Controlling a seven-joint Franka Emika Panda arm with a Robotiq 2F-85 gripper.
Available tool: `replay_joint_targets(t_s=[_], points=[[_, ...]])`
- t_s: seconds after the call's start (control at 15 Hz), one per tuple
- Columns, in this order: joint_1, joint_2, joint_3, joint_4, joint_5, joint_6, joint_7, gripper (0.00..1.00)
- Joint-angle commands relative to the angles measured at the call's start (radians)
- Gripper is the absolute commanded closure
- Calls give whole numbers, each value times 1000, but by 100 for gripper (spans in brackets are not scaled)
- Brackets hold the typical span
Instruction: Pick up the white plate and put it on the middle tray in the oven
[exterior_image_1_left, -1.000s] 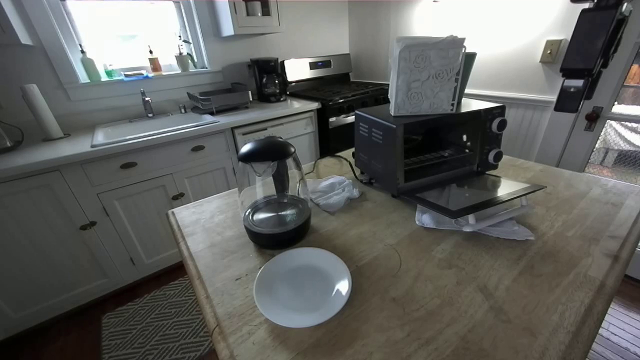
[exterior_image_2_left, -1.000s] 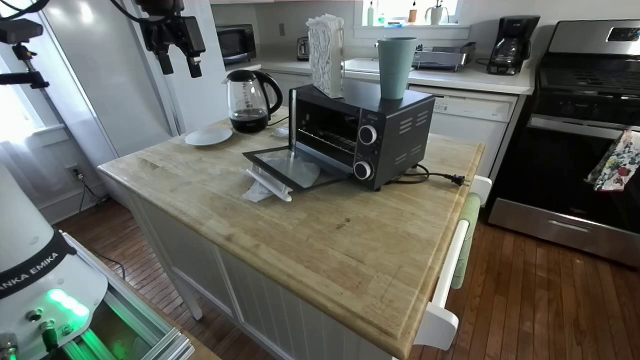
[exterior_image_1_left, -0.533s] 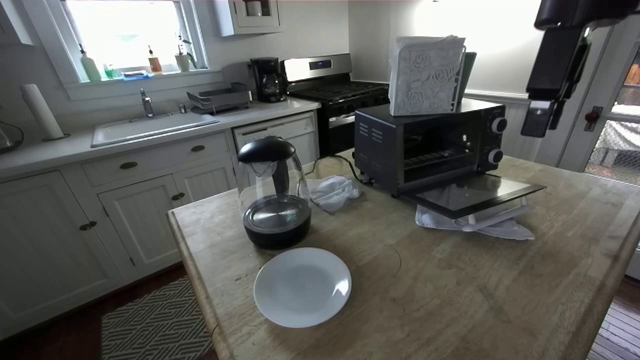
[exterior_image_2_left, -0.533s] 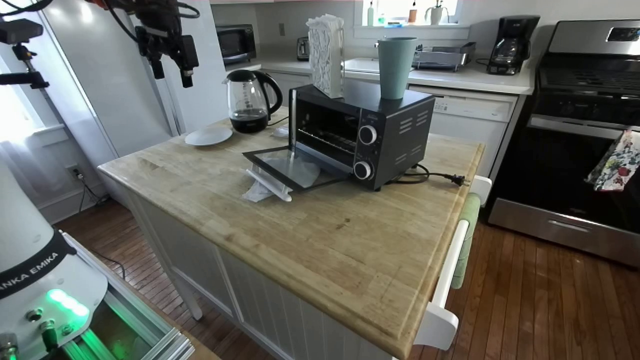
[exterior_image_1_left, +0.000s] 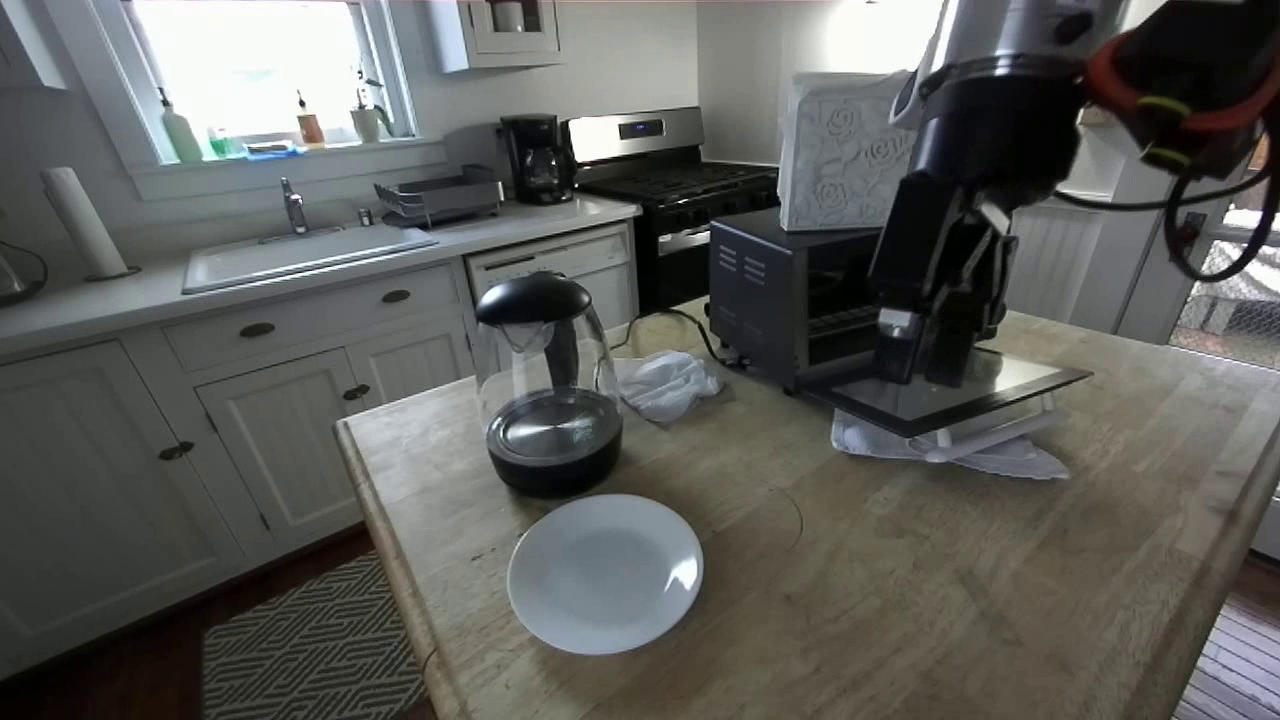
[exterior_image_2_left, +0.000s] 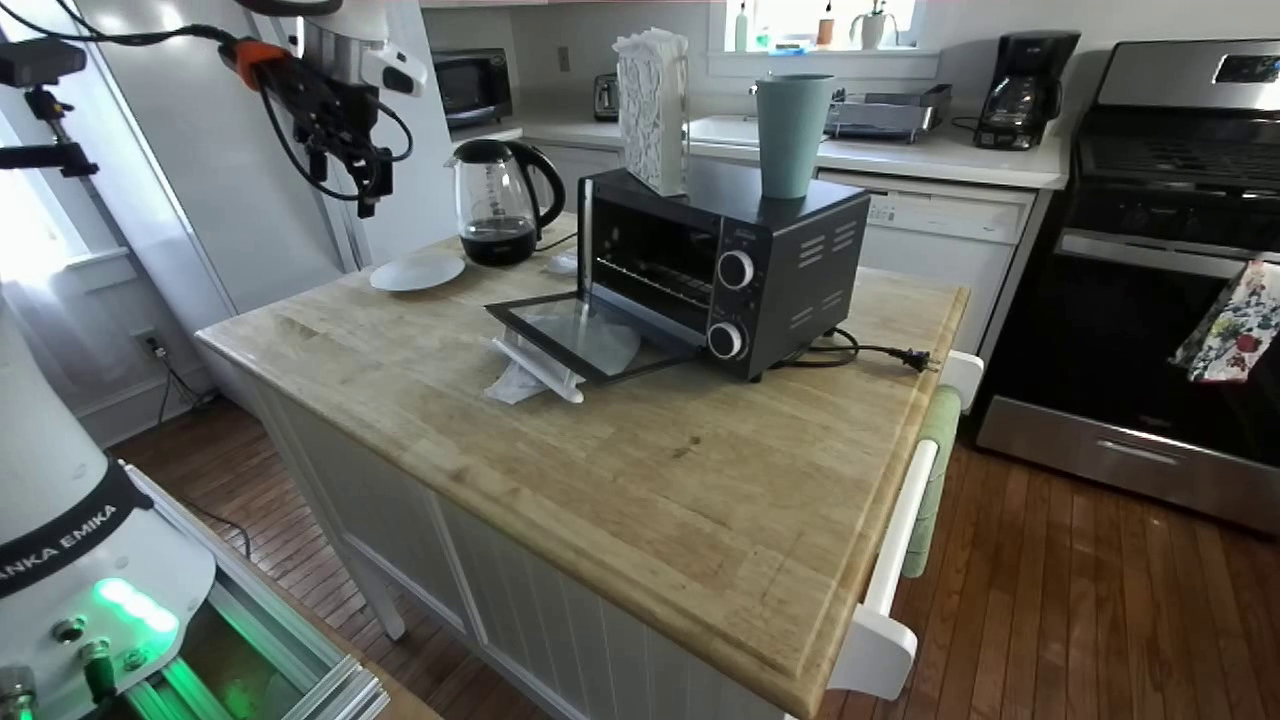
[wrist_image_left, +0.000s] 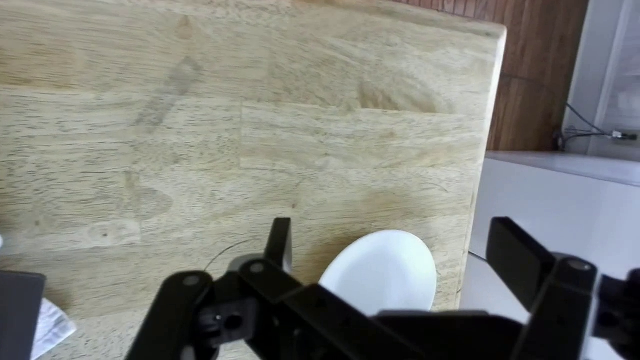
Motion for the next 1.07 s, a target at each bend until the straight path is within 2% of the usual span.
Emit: replay_joint_targets(t_s=[0.0, 0.4, 0.6, 0.8, 0.87, 0.93, 1.0], points=[[-3, 161, 4, 68, 163, 95, -72, 0], [-22, 362, 61, 159, 394, 266, -191, 0], [-28, 458, 98, 210, 442, 327, -225, 0], [-34, 541, 124, 245, 445, 395, -252, 0], [-27, 563, 114, 249, 332, 407, -262, 0], [-34, 568, 119, 250, 293, 405, -304, 0], [-43, 524, 133, 215, 340, 394, -243, 0]])
